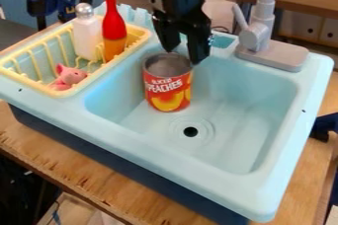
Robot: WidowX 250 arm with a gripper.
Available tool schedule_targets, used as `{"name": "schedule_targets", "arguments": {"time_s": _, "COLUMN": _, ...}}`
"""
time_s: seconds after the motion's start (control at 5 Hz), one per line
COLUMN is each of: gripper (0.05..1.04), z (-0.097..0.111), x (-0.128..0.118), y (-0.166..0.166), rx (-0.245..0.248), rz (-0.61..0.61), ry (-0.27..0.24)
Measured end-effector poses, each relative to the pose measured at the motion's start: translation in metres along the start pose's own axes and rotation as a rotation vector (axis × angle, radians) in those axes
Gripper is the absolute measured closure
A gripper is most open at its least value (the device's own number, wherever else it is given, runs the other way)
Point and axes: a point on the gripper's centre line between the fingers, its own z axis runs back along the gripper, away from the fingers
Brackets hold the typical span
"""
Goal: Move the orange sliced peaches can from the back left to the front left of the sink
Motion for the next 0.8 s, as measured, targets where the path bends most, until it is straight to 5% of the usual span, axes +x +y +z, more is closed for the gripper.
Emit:
{"name": "schedule_targets", "arguments": {"time_s": 0.2, "gripper": 0.085, "z": 0.0008, "x": -0.0019, "y": 0.0054, "rx": 0.031, "rz": 0.02, "ry": 0.013}}
{"name": "schedule_targets", "arguments": {"time_s": 0.8, "gripper": 0.085, "z": -0.0003, "x": -0.0023, "y": 0.003, "rx": 0.02, "rz": 0.054, "ry": 0.013}}
